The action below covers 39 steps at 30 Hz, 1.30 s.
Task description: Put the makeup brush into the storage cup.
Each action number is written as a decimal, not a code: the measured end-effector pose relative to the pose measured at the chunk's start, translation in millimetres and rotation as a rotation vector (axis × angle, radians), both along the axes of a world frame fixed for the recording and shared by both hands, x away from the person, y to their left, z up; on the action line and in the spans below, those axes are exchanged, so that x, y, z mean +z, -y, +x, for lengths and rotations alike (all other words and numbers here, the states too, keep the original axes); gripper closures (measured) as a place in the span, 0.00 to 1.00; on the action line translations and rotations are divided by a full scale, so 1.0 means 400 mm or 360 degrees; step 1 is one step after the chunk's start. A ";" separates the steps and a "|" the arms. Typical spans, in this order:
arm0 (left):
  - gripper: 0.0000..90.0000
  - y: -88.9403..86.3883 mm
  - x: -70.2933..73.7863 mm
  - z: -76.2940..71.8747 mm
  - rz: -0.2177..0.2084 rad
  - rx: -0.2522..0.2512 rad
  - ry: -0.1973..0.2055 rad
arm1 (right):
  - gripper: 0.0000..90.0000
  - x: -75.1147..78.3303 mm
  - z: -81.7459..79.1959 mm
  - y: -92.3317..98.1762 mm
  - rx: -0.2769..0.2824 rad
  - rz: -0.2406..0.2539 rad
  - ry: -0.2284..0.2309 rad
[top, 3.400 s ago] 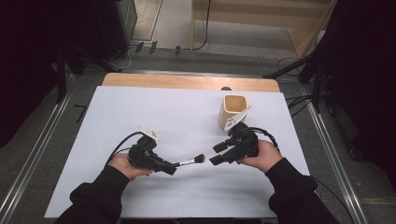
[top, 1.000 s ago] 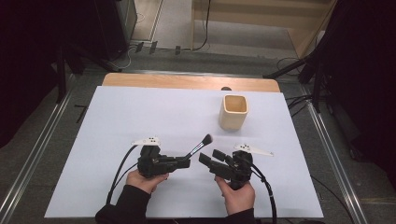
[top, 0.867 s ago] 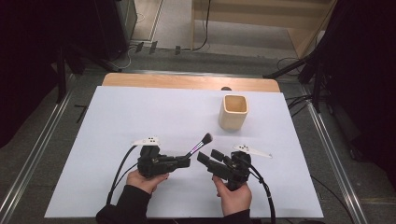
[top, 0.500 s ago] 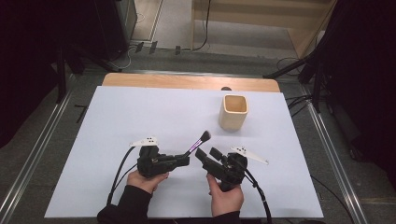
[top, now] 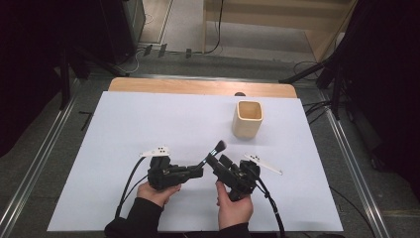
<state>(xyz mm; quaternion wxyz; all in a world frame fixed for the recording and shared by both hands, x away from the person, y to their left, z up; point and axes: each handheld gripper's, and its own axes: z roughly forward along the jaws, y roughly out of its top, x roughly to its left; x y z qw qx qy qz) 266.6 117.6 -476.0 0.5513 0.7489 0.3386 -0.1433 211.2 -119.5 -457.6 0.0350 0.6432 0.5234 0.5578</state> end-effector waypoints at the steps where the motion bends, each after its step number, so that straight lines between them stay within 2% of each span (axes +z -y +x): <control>1: 0.88 0.001 0.000 -0.001 -0.0001 0.0005 0.0007 | 0.46 -0.001 0.001 -0.001 -0.0004 -0.0001 -0.0002; 9: 0.88 0.007 0.000 -0.008 0.0004 -0.0015 0.0022 | 0.52 -0.002 0.007 0.000 -0.0002 0.0046 -0.0019; 24: 0.88 0.018 -0.006 -0.014 0.0011 -0.0035 0.0043 | 0.65 -0.005 0.015 0.000 0.0018 0.0184 -0.0098; 33: 0.88 0.017 -0.005 -0.015 -0.0009 -0.0034 0.0055 | 0.77 -0.014 0.018 -0.003 0.0063 0.0243 -0.0136; 39: 0.88 0.018 -0.007 -0.015 -0.0004 -0.0043 0.0044 | 0.80 -0.018 0.020 -0.003 0.0099 0.0286 -0.0153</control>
